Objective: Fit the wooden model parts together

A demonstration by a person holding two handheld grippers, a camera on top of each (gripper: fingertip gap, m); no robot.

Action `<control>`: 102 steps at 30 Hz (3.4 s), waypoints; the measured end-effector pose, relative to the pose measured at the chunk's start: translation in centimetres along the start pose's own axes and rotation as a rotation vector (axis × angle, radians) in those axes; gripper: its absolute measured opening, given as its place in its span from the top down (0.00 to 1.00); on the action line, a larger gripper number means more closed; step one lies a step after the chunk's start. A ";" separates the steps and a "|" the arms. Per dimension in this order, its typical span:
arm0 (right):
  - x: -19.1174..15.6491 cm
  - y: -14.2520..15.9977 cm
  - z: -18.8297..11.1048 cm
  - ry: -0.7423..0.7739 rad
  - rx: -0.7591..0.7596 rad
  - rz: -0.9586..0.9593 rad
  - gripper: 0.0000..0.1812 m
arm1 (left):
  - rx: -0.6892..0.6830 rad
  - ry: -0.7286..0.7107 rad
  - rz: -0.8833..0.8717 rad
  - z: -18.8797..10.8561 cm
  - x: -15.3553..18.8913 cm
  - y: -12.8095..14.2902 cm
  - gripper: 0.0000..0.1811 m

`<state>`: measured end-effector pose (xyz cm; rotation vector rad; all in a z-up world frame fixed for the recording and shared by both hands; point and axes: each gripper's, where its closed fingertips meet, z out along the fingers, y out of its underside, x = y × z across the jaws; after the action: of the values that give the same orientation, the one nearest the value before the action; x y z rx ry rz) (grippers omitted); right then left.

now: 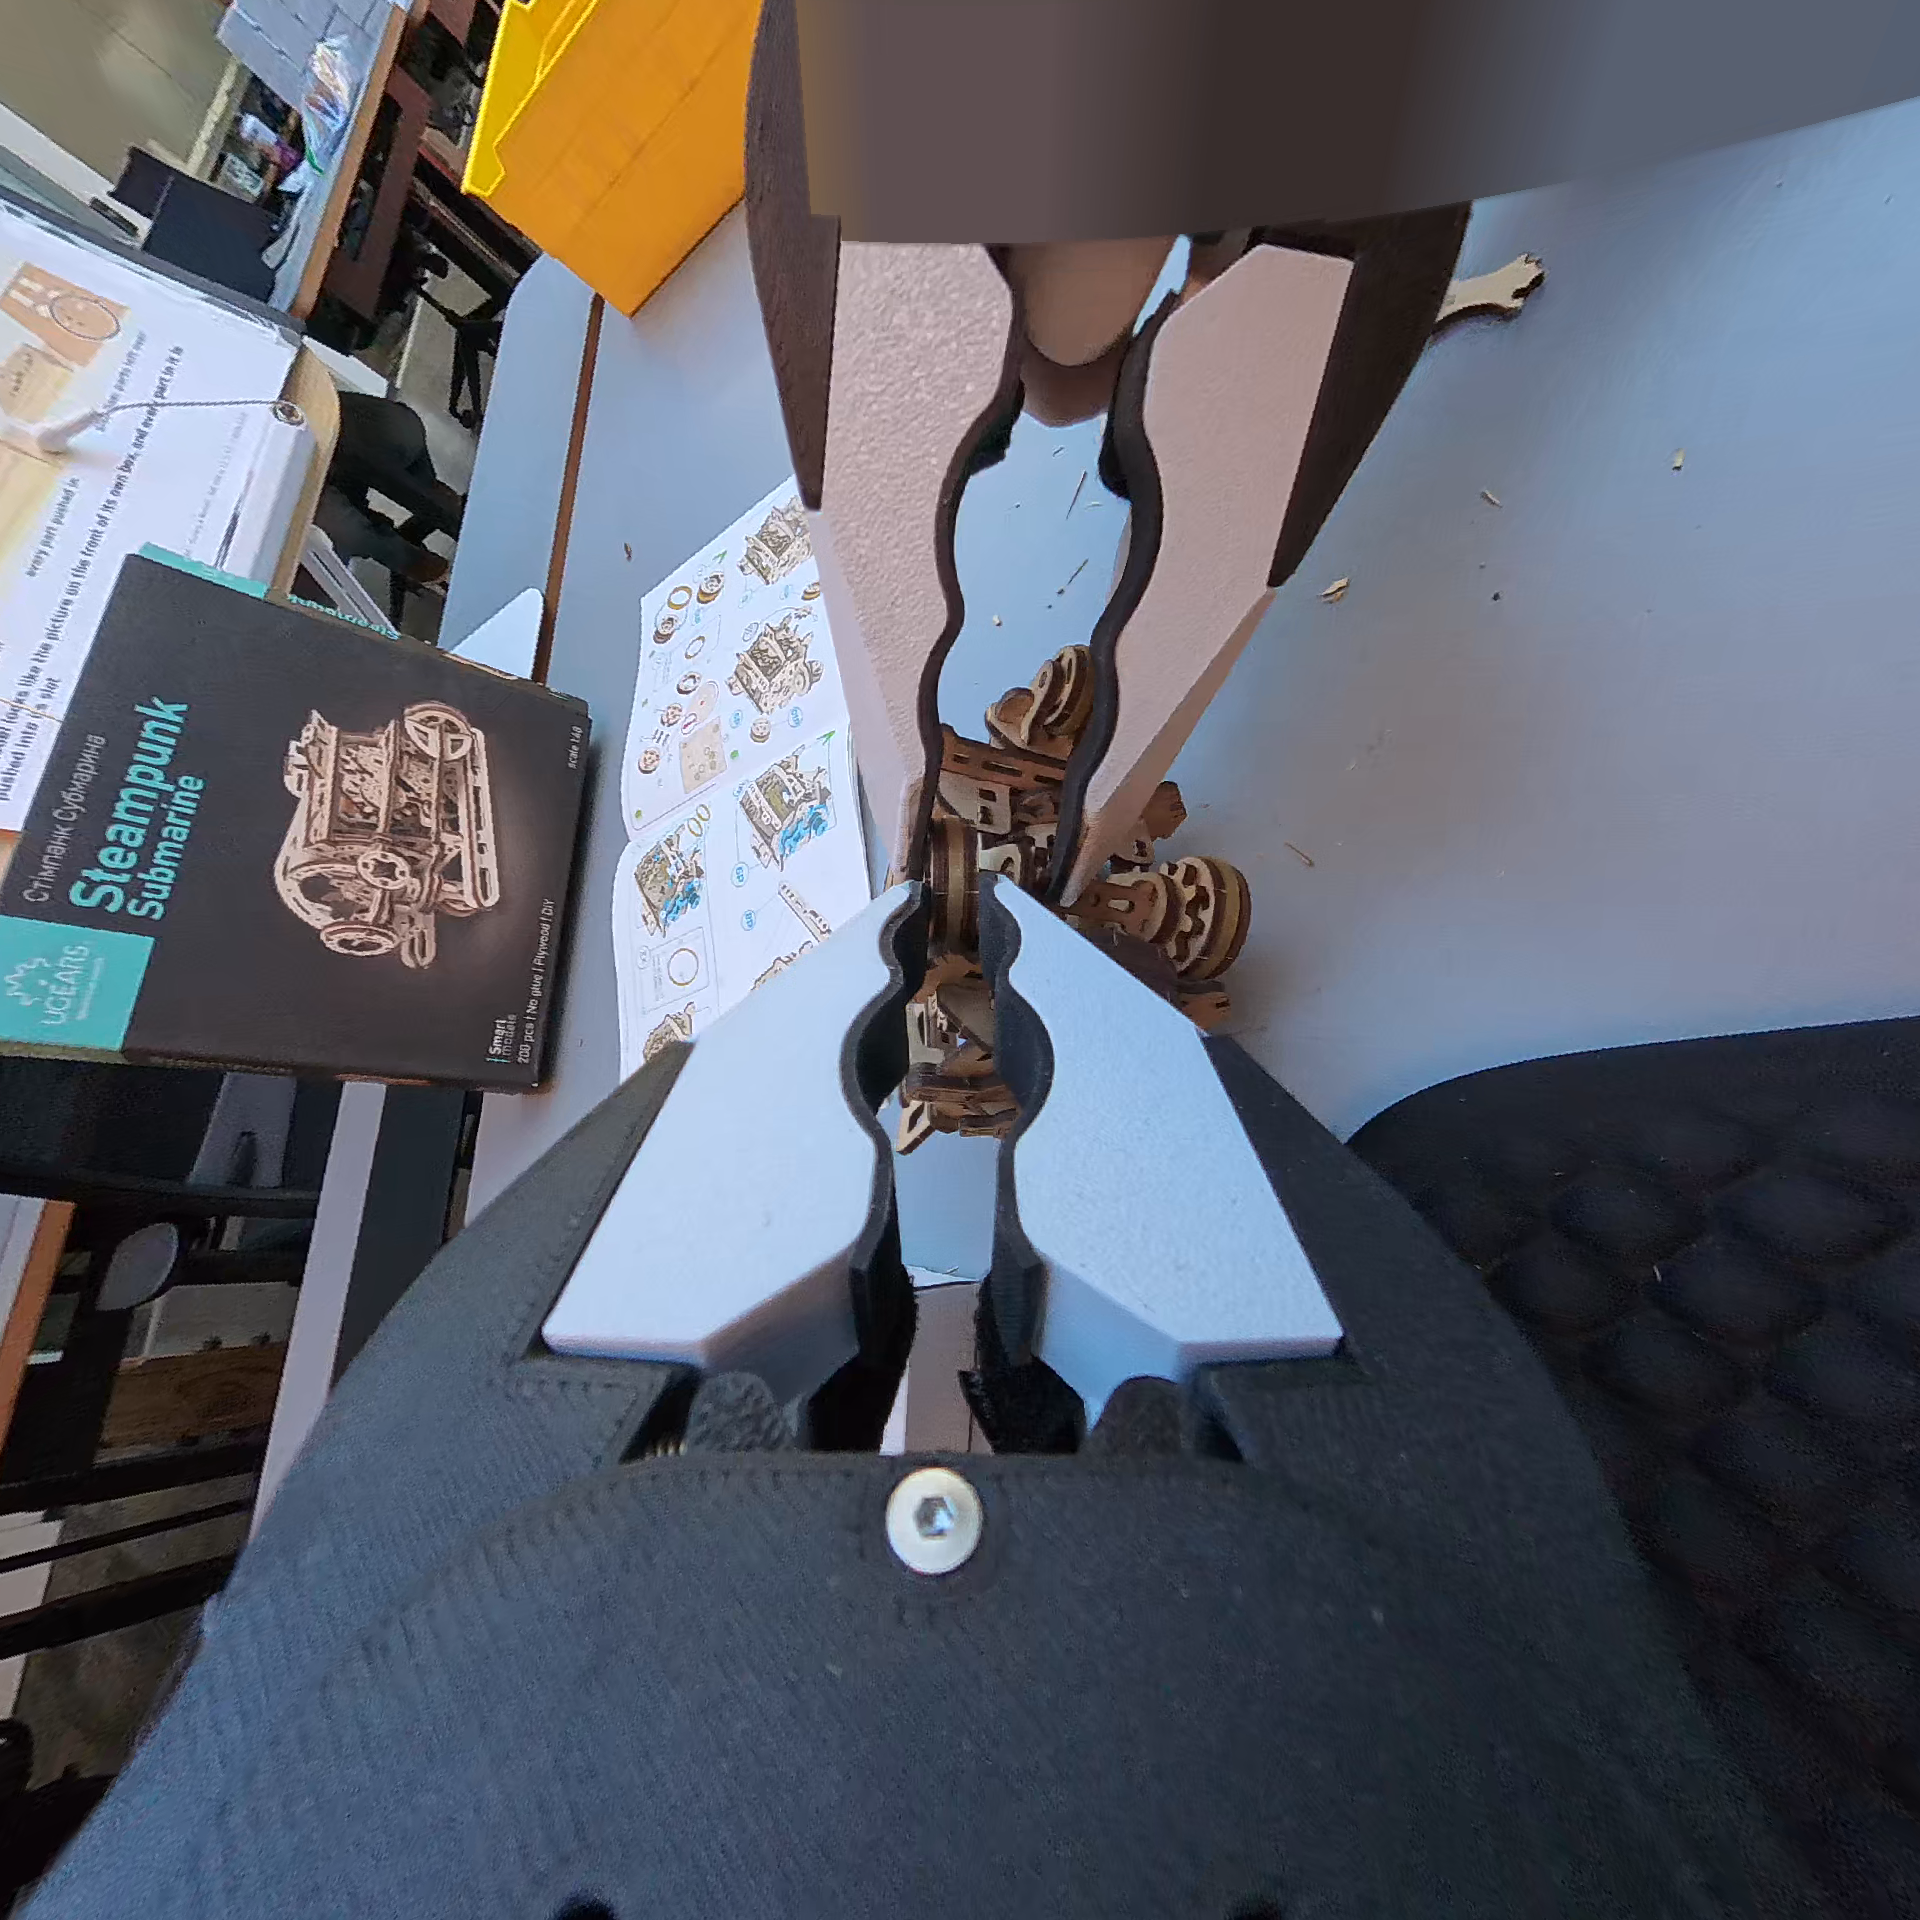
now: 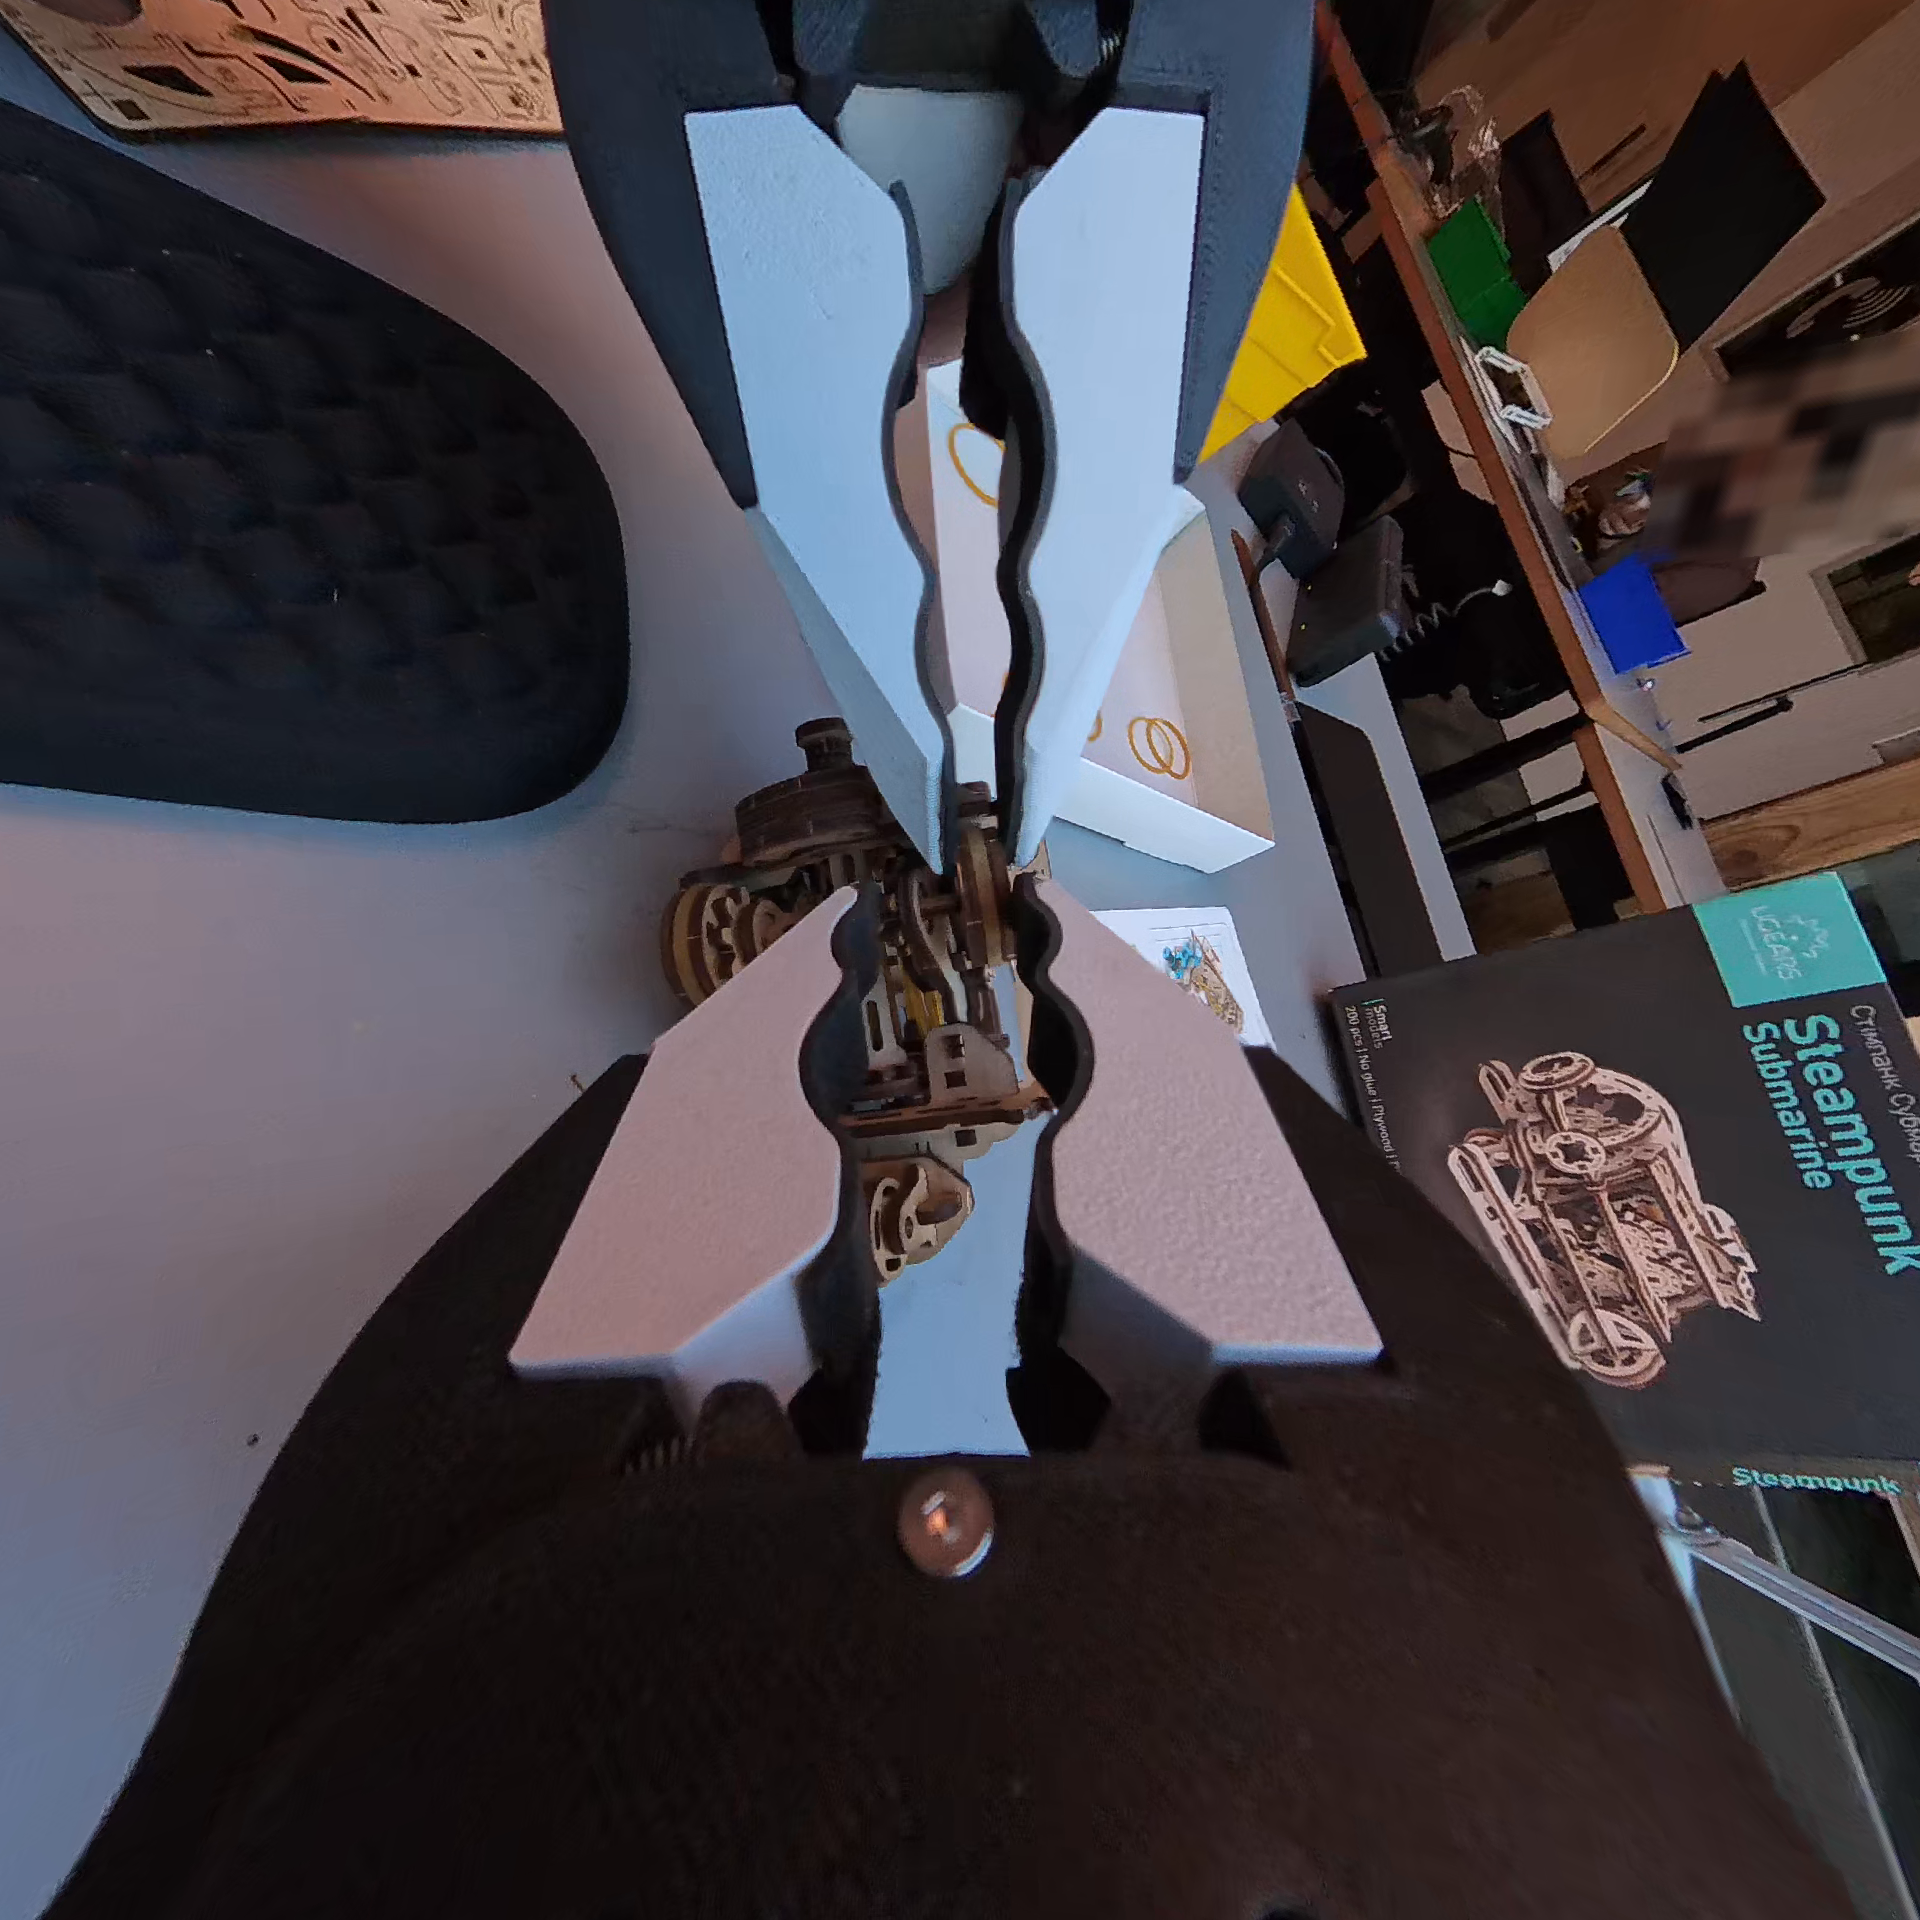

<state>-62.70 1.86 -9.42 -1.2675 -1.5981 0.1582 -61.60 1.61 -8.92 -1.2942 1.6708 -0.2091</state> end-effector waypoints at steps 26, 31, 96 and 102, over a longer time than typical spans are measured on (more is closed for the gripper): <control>0.0 0.5 -0.2 -0.069 0.088 0.088 0.85 | 0.147 0.036 -0.172 0.4 -0.2 -0.5 0.96; 0.0 0.6 -0.3 -0.077 0.103 0.127 0.83 | 0.154 0.031 -0.185 0.5 -0.3 -0.5 0.96; -0.4 0.4 -0.9 -0.085 0.125 0.240 0.82 | 0.186 -0.007 -0.054 0.3 0.2 0.0 0.96; 0.8 0.0 -1.9 -0.131 0.217 0.352 0.86 | 0.198 -0.006 -0.050 0.2 0.2 -0.1 0.96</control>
<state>-61.14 1.60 -8.03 -1.3778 -1.4096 0.6300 -61.37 1.49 -9.10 -1.1865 1.5707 -0.3903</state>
